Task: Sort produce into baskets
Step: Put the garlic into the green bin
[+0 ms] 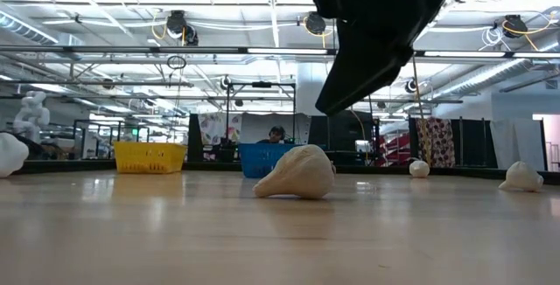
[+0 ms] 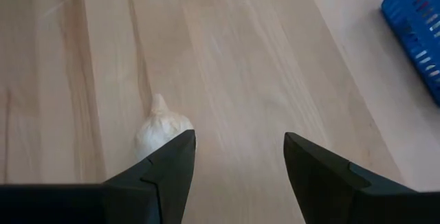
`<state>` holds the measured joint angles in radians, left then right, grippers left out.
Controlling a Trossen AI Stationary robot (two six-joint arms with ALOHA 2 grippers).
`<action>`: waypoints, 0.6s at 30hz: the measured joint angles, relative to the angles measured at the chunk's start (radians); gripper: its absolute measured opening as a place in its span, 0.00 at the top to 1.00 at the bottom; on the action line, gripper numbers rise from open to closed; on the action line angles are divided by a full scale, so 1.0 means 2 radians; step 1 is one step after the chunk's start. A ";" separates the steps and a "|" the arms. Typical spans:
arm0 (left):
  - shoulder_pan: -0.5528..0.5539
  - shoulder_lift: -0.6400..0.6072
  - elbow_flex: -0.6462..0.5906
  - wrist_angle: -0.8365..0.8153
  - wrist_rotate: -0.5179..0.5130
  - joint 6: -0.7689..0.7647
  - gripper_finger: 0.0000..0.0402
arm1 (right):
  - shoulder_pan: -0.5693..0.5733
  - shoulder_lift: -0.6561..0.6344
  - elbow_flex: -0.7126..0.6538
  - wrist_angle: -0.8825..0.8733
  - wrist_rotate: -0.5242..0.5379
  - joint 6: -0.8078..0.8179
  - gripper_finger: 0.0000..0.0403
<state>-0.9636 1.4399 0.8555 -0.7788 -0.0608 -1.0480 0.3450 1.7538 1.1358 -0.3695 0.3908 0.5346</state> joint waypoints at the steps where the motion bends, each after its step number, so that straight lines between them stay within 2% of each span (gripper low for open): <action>1: 0.001 0.000 0.000 -0.002 0.005 -0.007 0.53 | 0.000 0.000 0.000 0.000 0.000 0.000 0.47; 6: 0.009 -0.002 0.002 -0.004 0.022 0.013 0.47 | 0.000 0.000 0.000 0.000 0.000 0.000 0.47; 12: 0.035 -0.009 0.027 -0.018 0.042 0.086 0.46 | -0.001 0.000 0.000 -0.001 0.000 -0.001 0.47; 15: 0.056 -0.023 0.049 -0.056 0.031 0.120 0.46 | -0.001 0.000 0.000 -0.001 0.000 -0.002 0.47; 18: 0.085 -0.040 0.074 -0.137 -0.001 0.149 0.46 | -0.001 0.000 0.000 0.000 0.000 -0.004 0.47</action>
<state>-0.7941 1.3593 1.0029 -1.0527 -0.0628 -0.7492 0.3439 1.7538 1.1358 -0.3702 0.3908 0.5265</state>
